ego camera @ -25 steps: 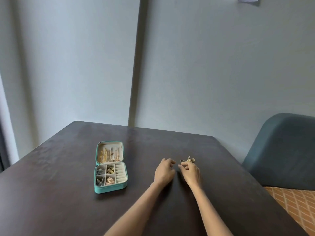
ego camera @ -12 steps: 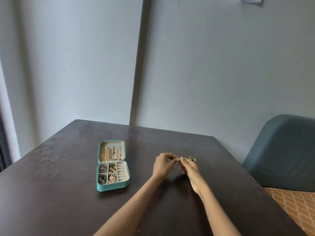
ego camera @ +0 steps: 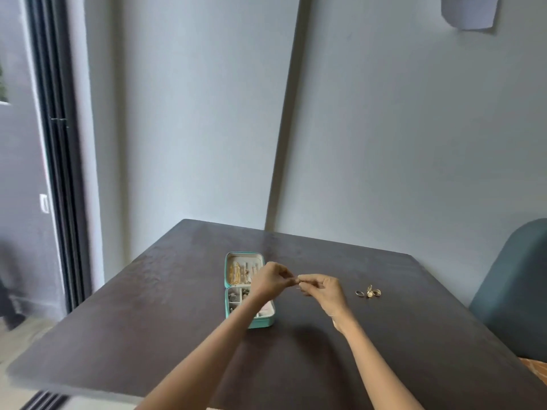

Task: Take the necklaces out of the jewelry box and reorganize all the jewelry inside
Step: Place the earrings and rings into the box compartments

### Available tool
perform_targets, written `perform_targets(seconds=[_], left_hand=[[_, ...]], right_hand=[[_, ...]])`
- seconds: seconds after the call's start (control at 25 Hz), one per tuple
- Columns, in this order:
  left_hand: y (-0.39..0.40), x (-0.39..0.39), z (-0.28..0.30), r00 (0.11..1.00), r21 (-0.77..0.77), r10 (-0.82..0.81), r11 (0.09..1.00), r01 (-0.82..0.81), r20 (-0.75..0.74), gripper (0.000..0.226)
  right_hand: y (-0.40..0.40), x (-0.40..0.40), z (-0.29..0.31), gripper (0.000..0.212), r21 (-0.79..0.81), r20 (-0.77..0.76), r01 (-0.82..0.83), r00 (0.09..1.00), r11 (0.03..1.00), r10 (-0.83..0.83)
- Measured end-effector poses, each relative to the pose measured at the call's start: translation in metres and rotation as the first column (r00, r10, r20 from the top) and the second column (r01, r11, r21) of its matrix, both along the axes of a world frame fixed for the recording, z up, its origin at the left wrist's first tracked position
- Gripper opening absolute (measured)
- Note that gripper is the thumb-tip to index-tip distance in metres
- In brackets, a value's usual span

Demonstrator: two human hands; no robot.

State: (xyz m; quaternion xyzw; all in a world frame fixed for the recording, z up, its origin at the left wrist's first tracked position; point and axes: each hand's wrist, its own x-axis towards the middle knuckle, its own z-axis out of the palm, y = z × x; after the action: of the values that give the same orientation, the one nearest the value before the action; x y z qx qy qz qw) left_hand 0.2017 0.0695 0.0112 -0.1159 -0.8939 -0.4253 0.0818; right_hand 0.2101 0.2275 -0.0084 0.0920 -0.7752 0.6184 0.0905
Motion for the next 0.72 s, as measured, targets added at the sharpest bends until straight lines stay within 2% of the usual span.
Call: perform_targets(seconds=[0.08,0.24,0.36,0.6,0.72], left_hand=[[-0.032,0.003,0.002,1.000,-0.195,0.010,0.981,-0.014,-0.020,0.022],[-0.066,0.003,-0.008,0.989,-0.317,0.110,0.939,-0.136,-0.096,0.021],[-0.071,-0.002,-0.016,0.976,-0.327,0.169,0.923,-0.204,-0.134,0.022],[-0.073,-0.005,-0.017,0.984,-0.419,0.129,0.892,-0.169,-0.123,0.023],[-0.073,-0.005,-0.018,0.982,-0.436,0.127,0.883,-0.176,-0.140,0.024]], right_hand=[[-0.022,-0.005,-0.004,0.022,0.164,-0.008,-0.077,0.997,0.983,0.079],[-0.058,-0.020,-0.015,0.031,0.432,-0.079,-0.077,0.989,0.899,0.122],[-0.064,-0.024,-0.010,0.017,0.493,-0.083,-0.053,0.991,0.869,0.107],[-0.062,-0.021,0.005,0.017,0.568,-0.061,-0.101,0.984,0.817,0.165],[-0.065,-0.022,0.005,0.020,0.641,-0.060,-0.107,0.980,0.760,0.189]])
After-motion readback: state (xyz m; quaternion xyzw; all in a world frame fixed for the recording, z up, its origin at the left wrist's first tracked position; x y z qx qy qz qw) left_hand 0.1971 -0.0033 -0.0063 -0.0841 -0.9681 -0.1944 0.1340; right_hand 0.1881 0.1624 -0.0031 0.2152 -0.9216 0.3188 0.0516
